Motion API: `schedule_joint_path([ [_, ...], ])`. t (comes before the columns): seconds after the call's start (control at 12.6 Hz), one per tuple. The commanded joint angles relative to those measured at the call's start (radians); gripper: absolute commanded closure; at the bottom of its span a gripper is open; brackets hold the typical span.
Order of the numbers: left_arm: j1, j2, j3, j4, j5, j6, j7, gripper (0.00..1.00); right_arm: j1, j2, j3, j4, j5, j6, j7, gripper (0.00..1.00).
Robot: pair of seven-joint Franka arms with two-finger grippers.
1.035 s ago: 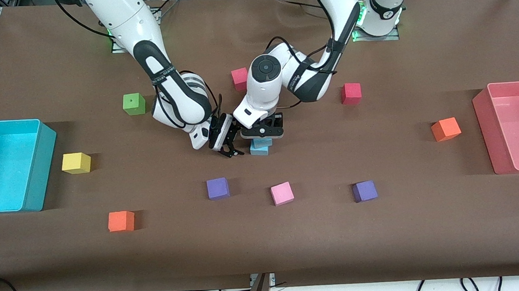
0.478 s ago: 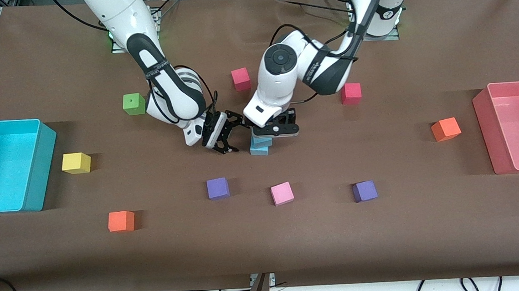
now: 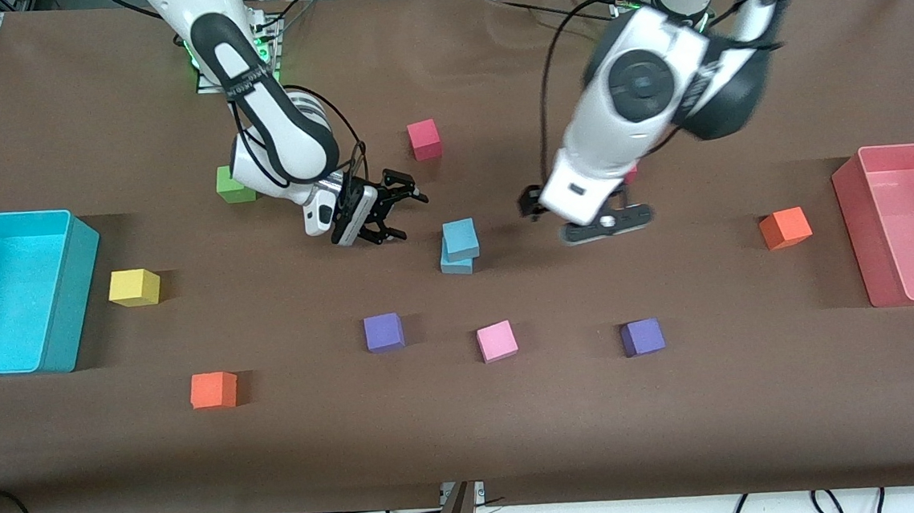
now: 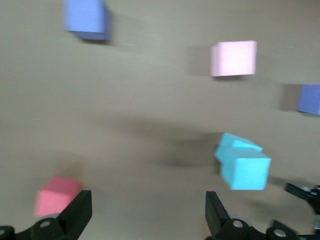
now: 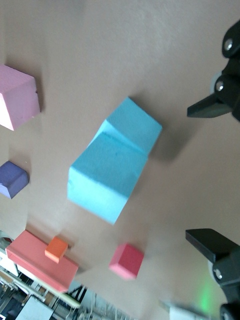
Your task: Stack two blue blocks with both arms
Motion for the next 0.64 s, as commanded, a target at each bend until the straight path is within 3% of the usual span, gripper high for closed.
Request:
schedule_joint_path([
  [0.0, 0.123, -0.119, -0.034, -0.055, -0.002, -0.096, 0.156, 0.00, -0.084, -0.106, 0.003, -0.058, -0.223, -0.116, 0.264, 0.02],
  [0.16, 0.196, -0.185, 0.010, -0.055, -0.001, -0.177, 0.358, 0.00, -0.124, -0.135, 0.003, -0.056, -0.411, -0.165, 0.400, 0.02],
  [0.4, 0.196, -0.242, 0.171, -0.051, 0.025, -0.275, 0.589, 0.00, -0.165, -0.183, -0.014, -0.023, -0.827, -0.263, 0.692, 0.02],
  [0.56, 0.205, -0.256, 0.197, -0.049, 0.065, -0.285, 0.655, 0.00, -0.193, -0.204, -0.020, -0.013, -1.025, -0.305, 0.821, 0.02],
])
